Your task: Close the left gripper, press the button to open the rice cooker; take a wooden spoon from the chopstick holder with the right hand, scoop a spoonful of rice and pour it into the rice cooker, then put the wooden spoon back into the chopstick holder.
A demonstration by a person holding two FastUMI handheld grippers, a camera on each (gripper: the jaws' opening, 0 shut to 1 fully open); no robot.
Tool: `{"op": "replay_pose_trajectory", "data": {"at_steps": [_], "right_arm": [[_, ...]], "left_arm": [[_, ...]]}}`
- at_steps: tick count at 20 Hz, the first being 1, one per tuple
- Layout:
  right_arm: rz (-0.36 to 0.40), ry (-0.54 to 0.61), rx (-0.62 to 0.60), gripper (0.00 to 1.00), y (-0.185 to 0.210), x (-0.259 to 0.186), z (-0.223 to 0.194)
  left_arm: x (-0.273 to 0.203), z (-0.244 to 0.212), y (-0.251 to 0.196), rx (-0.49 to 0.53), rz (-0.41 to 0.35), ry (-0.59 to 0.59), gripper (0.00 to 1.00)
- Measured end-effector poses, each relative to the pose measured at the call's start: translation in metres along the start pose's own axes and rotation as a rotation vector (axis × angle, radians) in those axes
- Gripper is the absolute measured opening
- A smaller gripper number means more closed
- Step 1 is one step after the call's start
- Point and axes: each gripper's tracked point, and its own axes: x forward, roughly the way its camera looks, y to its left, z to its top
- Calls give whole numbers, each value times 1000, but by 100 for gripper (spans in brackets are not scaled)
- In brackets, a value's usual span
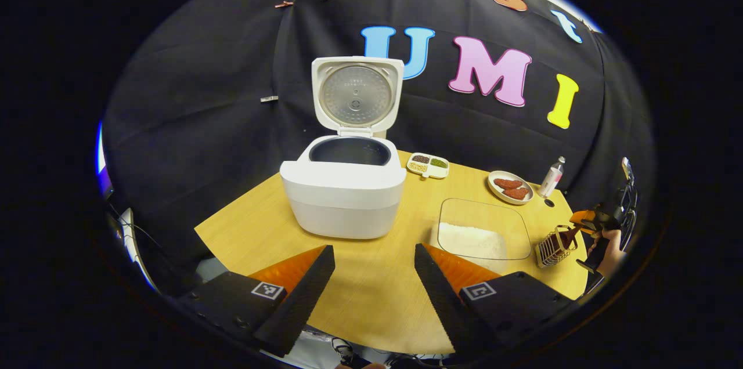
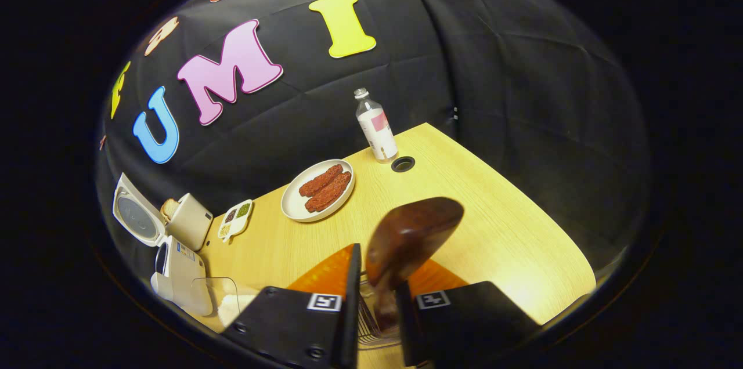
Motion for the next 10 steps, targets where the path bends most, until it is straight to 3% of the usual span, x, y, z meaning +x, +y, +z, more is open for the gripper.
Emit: {"op": "replay_pose_trajectory", "data": {"at_steps": [1, 2, 5, 10], "right_arm": [[-9, -5, 4, 41, -4, -4, 1], [-10, -11, 9, 44, -6, -10, 4], [-35, -37, -5, 100, -18, -33, 10], [-160, -142, -57, 98, -59, -83, 33]], "left_arm": [[1, 5, 5, 4, 10, -10, 96], [2, 11, 10, 15, 18, -23, 96], [7, 39, 24, 55, 28, -72, 96], [9, 103, 38, 14, -5, -138, 95]]}}
